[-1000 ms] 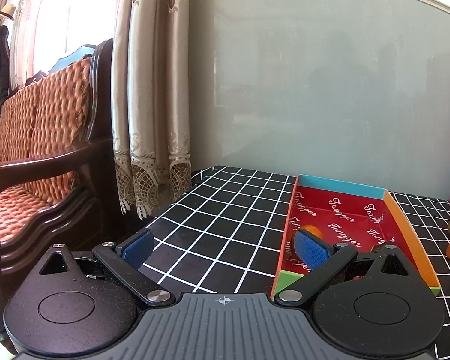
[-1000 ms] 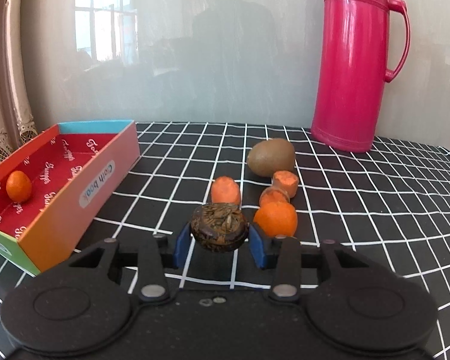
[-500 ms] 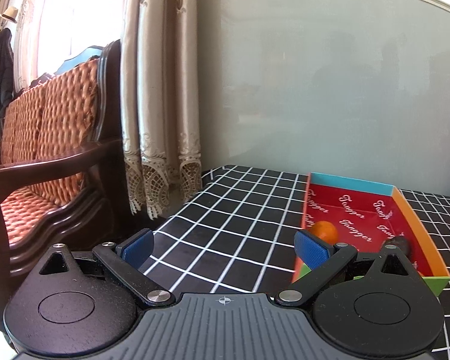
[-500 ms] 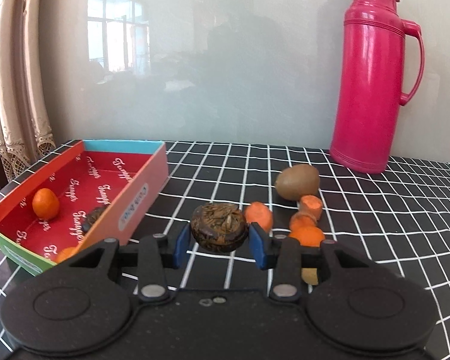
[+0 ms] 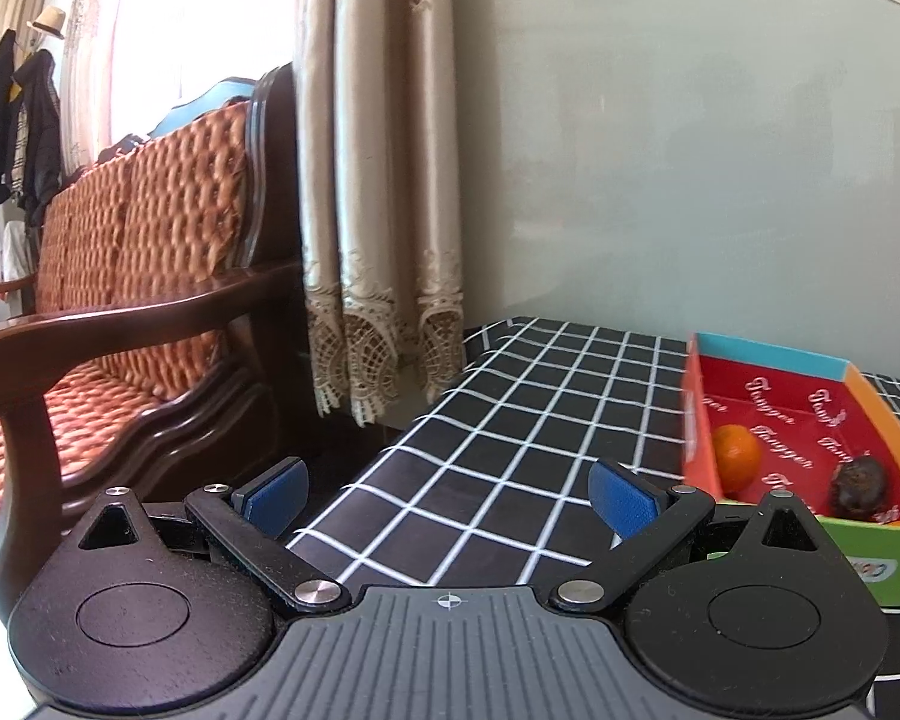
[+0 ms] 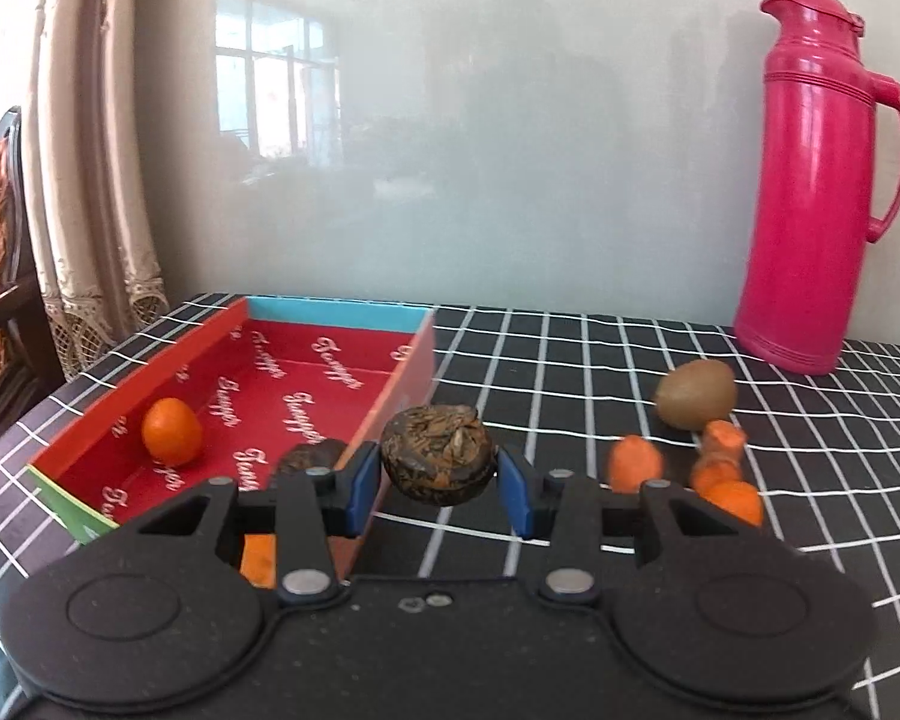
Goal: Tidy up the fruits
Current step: 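Carry the water chestnut in the right gripper into the red box and release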
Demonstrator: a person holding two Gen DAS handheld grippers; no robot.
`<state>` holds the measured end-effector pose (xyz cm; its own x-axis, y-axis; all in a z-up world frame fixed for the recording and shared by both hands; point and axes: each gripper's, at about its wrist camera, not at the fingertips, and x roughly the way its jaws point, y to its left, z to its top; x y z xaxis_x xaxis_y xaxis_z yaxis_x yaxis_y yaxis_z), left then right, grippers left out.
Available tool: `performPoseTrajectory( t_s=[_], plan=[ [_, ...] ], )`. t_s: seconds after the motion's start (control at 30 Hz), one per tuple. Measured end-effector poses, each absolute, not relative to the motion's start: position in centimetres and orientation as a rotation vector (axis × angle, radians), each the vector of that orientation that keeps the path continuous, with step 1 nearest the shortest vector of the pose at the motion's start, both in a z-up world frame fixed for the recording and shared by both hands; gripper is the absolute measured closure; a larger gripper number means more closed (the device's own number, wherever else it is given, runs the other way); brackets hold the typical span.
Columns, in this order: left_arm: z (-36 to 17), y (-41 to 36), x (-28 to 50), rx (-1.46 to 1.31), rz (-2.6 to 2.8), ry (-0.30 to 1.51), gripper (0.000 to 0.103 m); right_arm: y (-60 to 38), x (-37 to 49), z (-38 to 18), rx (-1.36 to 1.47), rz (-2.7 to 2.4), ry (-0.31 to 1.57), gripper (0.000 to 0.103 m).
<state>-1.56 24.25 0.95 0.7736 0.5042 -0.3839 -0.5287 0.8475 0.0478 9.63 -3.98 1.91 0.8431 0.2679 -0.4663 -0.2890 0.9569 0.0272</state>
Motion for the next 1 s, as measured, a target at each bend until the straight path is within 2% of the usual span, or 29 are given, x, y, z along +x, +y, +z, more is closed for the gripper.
performPoseTrajectory(
  t_s=[0.83,1.0],
  plan=[
    [-0.1,28.5,-3.3,-0.076,0.643,0.433,0.004,5.6,8.5,0.4,-0.102,0.498,0.479,0.062],
    [-0.1,28.5,-3.3,-0.077,0.642,0.431,0.004,5.4,8.1,0.6,-0.089,0.497,0.459,0.055]
  ],
)
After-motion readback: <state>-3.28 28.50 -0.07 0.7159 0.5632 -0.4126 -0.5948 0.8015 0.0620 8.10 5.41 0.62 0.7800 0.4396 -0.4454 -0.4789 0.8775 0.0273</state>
